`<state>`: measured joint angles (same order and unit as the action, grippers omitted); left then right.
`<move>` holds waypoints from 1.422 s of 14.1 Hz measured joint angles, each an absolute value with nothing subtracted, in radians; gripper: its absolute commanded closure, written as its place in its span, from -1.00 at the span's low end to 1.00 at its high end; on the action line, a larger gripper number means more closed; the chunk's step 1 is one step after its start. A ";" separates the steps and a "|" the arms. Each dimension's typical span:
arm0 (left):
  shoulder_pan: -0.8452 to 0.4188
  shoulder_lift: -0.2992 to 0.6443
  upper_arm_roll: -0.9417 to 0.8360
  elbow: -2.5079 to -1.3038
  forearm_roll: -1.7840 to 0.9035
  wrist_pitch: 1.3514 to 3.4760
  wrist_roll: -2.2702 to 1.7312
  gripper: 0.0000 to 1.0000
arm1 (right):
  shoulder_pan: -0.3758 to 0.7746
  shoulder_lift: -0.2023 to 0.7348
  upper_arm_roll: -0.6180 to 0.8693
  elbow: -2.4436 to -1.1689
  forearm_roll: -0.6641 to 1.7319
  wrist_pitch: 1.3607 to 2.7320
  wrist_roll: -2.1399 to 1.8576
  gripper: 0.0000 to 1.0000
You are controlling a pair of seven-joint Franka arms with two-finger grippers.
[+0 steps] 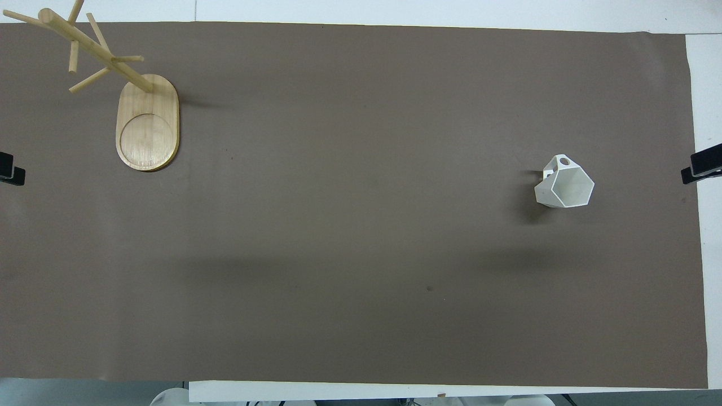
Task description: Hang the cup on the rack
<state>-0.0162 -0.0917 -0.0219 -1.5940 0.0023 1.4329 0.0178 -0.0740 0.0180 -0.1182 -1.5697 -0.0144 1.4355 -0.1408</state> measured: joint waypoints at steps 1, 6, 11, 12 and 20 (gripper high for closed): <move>-0.016 -0.092 -0.022 -1.594 0.002 1.433 0.018 -1.00 | -0.074 0.018 -0.118 -1.570 -0.014 1.436 -0.141 -0.99; -0.016 -0.092 -0.022 -1.594 0.002 1.433 0.018 -1.00 | -0.075 0.018 -0.118 -1.576 -0.014 1.435 -0.142 -0.99; -0.016 -0.092 -0.022 -1.594 0.002 1.433 0.018 -1.00 | -0.108 0.010 -0.118 -1.592 -0.014 1.475 -0.414 -0.99; -0.016 -0.092 -0.022 -1.594 0.002 1.433 0.018 -1.00 | -0.117 0.010 -0.118 -1.595 -0.014 1.489 -0.542 -0.99; -0.016 -0.092 -0.022 -1.594 0.002 1.432 0.018 -1.00 | -0.301 0.103 -0.119 -1.607 0.391 1.536 -1.574 -1.00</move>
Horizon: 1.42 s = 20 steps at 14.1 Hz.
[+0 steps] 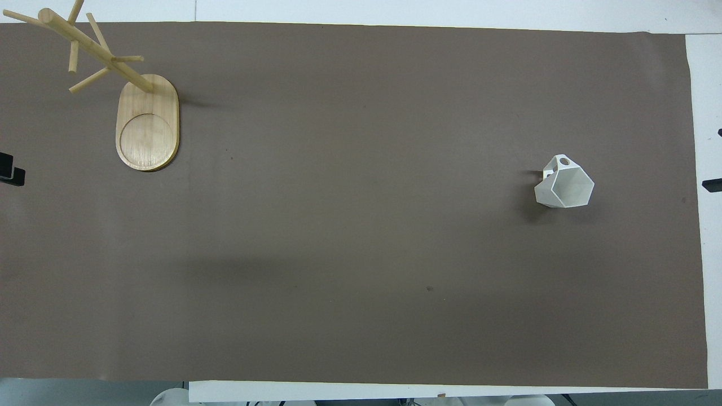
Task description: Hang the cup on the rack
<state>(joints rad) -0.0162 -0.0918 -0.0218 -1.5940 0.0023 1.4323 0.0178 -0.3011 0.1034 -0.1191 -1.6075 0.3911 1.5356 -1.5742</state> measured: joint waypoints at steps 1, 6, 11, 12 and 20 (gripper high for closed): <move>-0.016 -0.092 -0.022 -1.594 0.002 1.432 0.018 -1.00 | -0.332 0.135 -0.119 -1.609 0.443 1.529 -1.673 -1.00; -0.016 -0.092 -0.022 -1.594 0.002 1.432 0.018 -1.00 | -0.454 0.353 -0.118 -1.611 0.730 1.397 -2.072 -1.00; -0.016 -0.092 -0.022 -1.594 0.002 1.432 0.018 -1.00 | -0.549 0.558 -0.082 -1.543 0.826 1.261 -2.294 -1.00; -0.016 -0.092 -0.022 -1.594 0.002 1.432 0.018 -1.00 | -0.577 0.595 -0.045 -1.540 0.834 1.248 -2.325 -1.00; -0.016 -0.092 -0.022 -1.594 0.002 1.432 0.018 -1.00 | -0.609 0.747 0.050 -1.544 0.880 1.246 -2.471 -1.00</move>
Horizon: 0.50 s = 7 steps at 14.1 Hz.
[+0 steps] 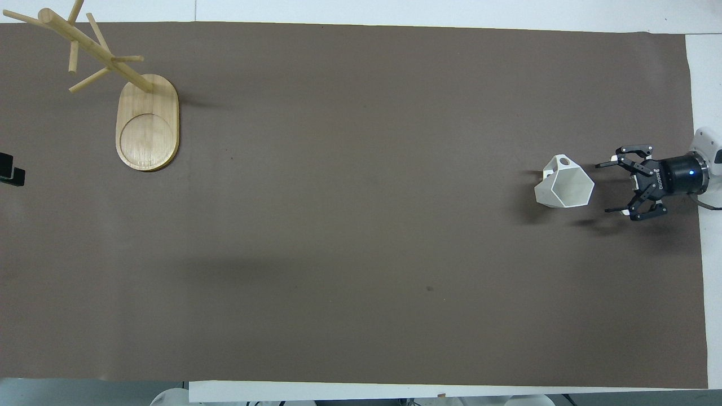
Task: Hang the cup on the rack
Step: 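Reach the right gripper to the white mug and close on it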
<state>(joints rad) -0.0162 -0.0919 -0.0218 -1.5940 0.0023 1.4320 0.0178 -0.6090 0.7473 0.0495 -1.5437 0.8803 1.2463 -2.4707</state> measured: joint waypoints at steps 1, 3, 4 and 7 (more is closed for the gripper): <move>-0.016 -0.092 -0.022 -1.594 0.002 1.432 0.018 -1.00 | -0.591 0.747 0.051 -1.552 0.888 1.272 -2.471 -1.00; -0.016 -0.092 -0.022 -1.594 0.002 1.432 0.018 -1.00 | -0.565 0.747 0.052 -1.581 0.896 1.318 -2.471 -1.00; -0.016 -0.092 -0.022 -1.594 0.002 1.432 0.018 -1.00 | -0.562 0.747 0.052 -1.590 0.897 1.321 -2.471 -1.00; -0.016 -0.092 -0.022 -1.594 0.002 1.432 0.018 -1.00 | -0.570 0.746 0.052 -1.605 0.897 1.322 -2.471 -1.00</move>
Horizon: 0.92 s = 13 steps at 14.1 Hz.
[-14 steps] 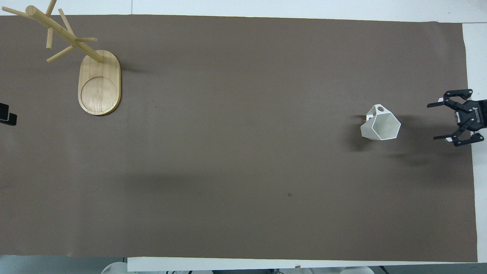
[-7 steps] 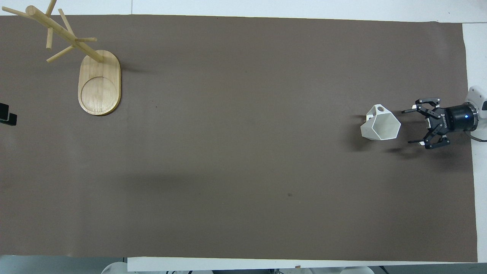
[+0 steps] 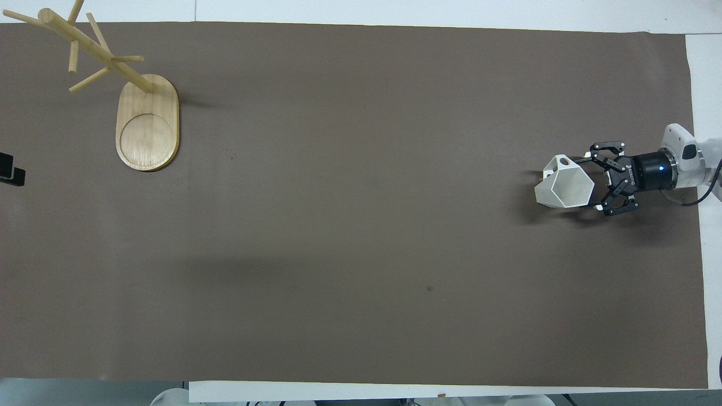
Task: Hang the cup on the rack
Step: 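Reach the right gripper to the white mug and close on it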
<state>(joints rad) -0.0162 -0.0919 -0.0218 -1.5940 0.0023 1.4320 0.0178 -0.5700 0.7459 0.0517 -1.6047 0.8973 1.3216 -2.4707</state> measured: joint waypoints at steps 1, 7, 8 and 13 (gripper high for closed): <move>-0.016 -0.092 -0.022 -1.594 0.002 1.432 0.018 -1.00 | -0.571 0.745 0.052 -1.611 0.897 1.322 -2.472 -1.00; -0.016 -0.095 -0.022 -1.594 0.002 1.432 0.018 -1.00 | -0.569 0.740 0.052 -1.647 0.900 1.324 -2.493 -1.00; -0.016 -0.097 -0.022 -1.594 0.002 1.432 0.018 -1.00 | -0.566 0.739 0.053 -1.652 0.901 1.325 -2.496 -1.00; -0.016 -0.099 -0.022 -1.594 0.002 1.432 0.018 -1.00 | -0.539 0.733 0.054 -1.669 0.923 1.327 -2.497 -1.00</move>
<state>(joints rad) -0.0162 -0.0986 -0.0218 -1.5940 0.0023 1.4316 0.0178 -0.5389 0.7326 0.0543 -1.6690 0.9229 1.3270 -2.4966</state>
